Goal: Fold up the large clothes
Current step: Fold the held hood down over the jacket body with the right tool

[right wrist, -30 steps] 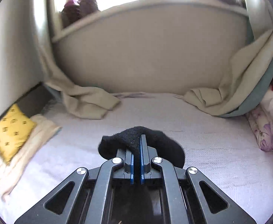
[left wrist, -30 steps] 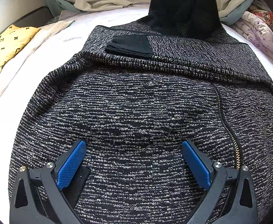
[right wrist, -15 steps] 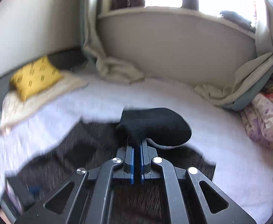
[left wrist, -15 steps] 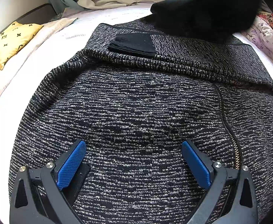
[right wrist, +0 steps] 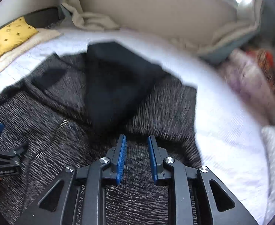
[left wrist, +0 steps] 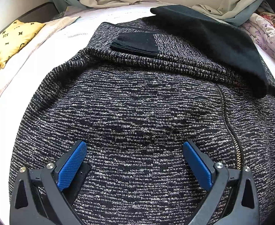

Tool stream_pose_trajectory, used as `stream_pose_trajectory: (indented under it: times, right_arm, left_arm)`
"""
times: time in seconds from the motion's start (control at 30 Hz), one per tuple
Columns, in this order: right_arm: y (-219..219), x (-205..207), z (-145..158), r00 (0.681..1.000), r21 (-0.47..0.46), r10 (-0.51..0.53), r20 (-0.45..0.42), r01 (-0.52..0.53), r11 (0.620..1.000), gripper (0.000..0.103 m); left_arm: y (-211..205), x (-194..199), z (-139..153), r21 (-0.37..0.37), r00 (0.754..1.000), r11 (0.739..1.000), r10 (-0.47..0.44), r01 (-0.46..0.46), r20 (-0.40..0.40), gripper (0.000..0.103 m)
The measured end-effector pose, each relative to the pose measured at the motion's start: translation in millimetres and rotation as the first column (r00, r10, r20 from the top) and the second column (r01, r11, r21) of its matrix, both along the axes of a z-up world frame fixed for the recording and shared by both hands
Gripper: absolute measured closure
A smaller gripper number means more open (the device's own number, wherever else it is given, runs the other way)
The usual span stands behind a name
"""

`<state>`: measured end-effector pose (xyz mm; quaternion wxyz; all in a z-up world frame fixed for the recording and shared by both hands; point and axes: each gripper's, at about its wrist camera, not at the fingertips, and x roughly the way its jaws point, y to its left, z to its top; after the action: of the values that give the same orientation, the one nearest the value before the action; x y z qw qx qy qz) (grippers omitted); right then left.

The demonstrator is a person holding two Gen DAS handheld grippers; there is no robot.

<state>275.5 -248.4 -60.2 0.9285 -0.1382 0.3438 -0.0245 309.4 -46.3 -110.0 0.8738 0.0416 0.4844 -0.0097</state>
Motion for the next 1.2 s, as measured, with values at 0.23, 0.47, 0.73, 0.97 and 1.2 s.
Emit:
stream_pose_trajectory:
  times: [0.23, 0.47, 0.73, 0.97, 1.2]
  right_arm:
    - [45.1, 51.9, 11.1, 0.979, 0.133, 0.185, -0.087, -0.173, 0.976, 0.084]
    - [73.6, 115.4, -27.9, 0.976, 0.112, 0.137, -0.168, -0.119, 0.987, 0.054]
    - [77.5, 147.5, -56.8, 0.976, -0.07, 0.023, -0.218, -0.039, 0.997, 0.078]
    - [90.8, 96.9, -24.5, 0.99, -0.043, 0.113, -0.08, -0.116, 0.992, 0.098]
    - [104.5, 32.9, -18.2, 0.956, -0.008, 0.278, -0.088, -0.28, 0.96, 0.098]
  left_arm:
    - [1.2, 1.8, 1.0, 0.0, 1.0, 1.0, 0.003, -0.003, -0.003, 0.0]
    - [4.3, 6.4, 0.9, -0.004, 1.0, 1.0, 0.002, -0.002, -0.017, 0.0]
    - [5.4, 13.5, -0.2, -0.007, 1.0, 1.0, -0.001, 0.0, -0.024, 0.0]
    - [5.7, 16.0, -0.9, -0.007, 1.0, 1.0, -0.001, 0.001, -0.023, 0.0]
    - [3.7, 11.0, -1.9, -0.003, 1.0, 1.0, 0.002, -0.002, -0.014, 0.0]
